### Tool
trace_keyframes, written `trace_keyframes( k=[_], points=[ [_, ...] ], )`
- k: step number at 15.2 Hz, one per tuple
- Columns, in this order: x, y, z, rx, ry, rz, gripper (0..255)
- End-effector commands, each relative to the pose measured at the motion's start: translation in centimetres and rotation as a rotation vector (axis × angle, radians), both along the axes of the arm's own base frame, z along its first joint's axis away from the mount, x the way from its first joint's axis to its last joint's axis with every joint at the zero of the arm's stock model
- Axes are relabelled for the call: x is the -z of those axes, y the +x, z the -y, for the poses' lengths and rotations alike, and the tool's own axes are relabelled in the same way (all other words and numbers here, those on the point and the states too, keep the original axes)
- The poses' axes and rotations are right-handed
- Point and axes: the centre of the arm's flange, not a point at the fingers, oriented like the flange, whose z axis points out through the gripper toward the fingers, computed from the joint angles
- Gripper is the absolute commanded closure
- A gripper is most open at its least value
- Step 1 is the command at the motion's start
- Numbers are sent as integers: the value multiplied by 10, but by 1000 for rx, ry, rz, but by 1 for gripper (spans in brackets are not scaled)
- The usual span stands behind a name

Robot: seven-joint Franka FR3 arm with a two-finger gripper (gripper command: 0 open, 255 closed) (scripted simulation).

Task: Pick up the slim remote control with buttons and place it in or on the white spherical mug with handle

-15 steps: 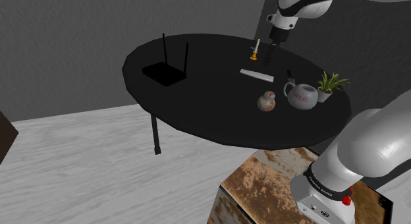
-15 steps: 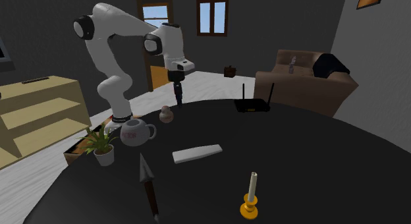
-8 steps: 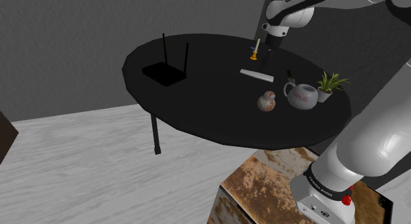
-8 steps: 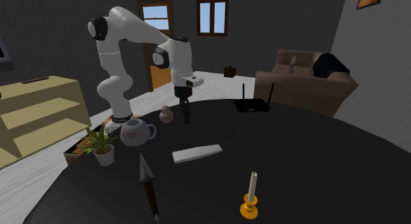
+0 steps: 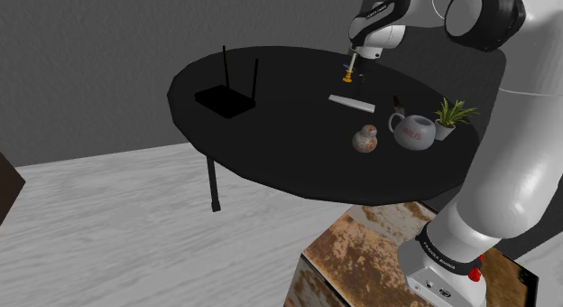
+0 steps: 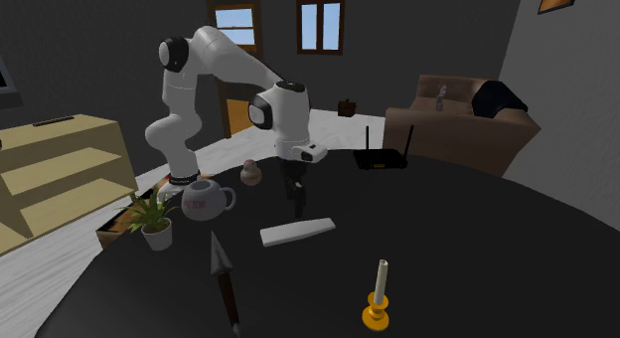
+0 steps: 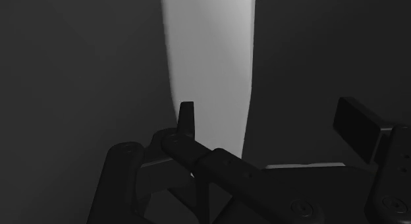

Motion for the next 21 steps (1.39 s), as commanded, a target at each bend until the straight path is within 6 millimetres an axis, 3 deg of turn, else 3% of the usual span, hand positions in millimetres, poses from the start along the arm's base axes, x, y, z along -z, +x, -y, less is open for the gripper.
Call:
trace_keyframes(
  k=[1, 10, 17, 18, 21],
  points=[
    [14, 15, 19, -17, -3, -4, 0],
    [58, 20, 24, -22, -5, -6, 0],
    [58, 20, 24, -22, -5, -6, 0],
    [58, 20, 24, -22, -5, -6, 255],
    [58, 20, 24, -22, -5, -6, 255]
  ],
)
